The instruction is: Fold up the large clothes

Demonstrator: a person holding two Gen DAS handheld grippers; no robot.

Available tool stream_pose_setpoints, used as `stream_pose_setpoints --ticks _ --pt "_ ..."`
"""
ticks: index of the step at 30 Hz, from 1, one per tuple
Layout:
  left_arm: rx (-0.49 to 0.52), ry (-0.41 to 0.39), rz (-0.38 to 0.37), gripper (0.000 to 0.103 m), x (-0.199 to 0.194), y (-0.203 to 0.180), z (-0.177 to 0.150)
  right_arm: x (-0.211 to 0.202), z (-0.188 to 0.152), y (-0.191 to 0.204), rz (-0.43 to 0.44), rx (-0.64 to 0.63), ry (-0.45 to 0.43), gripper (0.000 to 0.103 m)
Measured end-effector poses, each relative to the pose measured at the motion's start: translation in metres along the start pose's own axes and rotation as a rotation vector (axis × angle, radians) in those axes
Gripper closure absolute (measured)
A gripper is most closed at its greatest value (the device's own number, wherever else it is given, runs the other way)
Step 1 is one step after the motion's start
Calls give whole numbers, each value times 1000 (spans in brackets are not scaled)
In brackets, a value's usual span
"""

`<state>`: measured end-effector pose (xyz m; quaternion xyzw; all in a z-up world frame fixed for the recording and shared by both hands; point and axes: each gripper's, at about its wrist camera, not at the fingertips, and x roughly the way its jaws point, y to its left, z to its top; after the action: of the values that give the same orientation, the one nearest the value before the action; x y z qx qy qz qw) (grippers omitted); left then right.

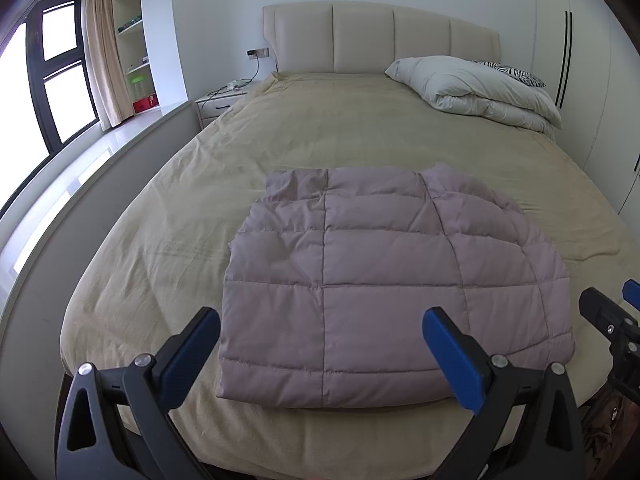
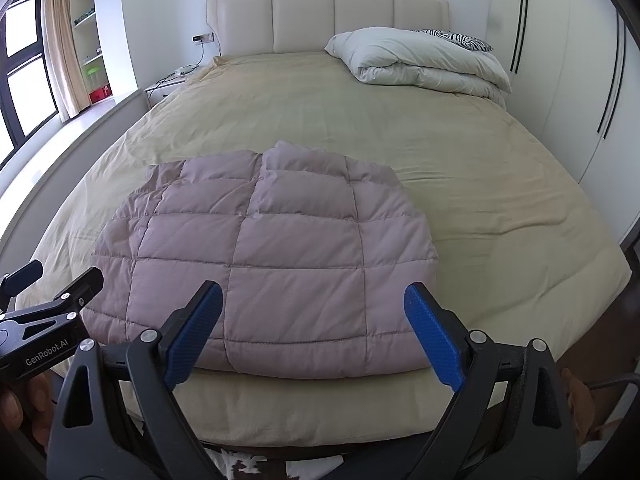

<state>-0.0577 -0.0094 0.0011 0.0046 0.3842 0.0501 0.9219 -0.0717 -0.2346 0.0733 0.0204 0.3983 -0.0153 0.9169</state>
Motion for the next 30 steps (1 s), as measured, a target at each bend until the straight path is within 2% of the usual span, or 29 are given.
stream_pose_setpoints --ticks 30 --pt "9 12 1 0 4 -3 -2 2 0 7 -6 0 4 10"
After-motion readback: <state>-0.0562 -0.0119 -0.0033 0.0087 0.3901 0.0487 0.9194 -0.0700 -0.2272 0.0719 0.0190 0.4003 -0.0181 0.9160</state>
